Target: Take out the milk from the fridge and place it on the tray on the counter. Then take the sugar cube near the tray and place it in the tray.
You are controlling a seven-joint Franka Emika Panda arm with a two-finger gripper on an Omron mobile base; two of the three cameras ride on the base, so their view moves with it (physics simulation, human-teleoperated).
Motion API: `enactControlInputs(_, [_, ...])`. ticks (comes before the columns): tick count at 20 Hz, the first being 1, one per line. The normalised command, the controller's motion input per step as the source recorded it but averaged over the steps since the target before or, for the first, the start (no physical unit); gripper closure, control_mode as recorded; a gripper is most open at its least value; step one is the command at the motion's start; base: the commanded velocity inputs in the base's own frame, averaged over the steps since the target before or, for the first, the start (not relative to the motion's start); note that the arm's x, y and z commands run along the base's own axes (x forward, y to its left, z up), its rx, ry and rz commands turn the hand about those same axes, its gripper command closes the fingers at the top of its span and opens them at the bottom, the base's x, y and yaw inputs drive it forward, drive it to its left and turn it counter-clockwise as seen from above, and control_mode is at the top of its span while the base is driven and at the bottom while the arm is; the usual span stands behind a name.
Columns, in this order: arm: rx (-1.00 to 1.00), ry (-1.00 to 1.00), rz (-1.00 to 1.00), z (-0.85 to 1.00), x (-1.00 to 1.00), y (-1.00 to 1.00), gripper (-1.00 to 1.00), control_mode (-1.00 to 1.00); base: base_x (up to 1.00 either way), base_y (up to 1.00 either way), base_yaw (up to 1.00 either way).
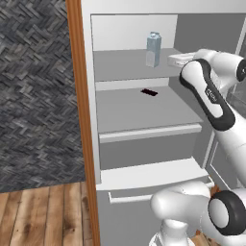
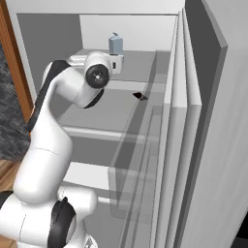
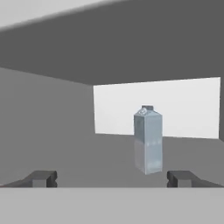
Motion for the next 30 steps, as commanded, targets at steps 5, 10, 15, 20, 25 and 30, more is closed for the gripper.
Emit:
enactControlInputs(5, [0.0, -0.06, 0.18, 0.0, 0.33, -0.07, -1.0, -1.0, 0.0, 0.0, 0.0])
enactControlInputs(10, [0.0, -0.08, 0.15, 0.0, 0.34, -0.04, -1.0, -1.0, 0.0, 0.0, 0.0])
enactControlInputs(15, [0.0, -0.02, 0.08, 0.0, 0.36, 0.0, -1.0, -1.0, 0.0, 0.0, 0.0])
enactControlInputs(20, [0.0, 0.0, 0.04, 0.07, 0.33, 0.0, -1.0, -1.0, 0.0, 0.0, 0.0])
enactControlInputs(25, [0.0, 0.0, 0.05, 0.12, 0.37, 0.0, -1.0, -1.0, 0.0, 0.0, 0.0])
enactControlInputs(30, [0.0, 0.0, 0.04, 0.06, 0.36, 0.0, -1.0, -1.0, 0.0, 0.0, 0.0])
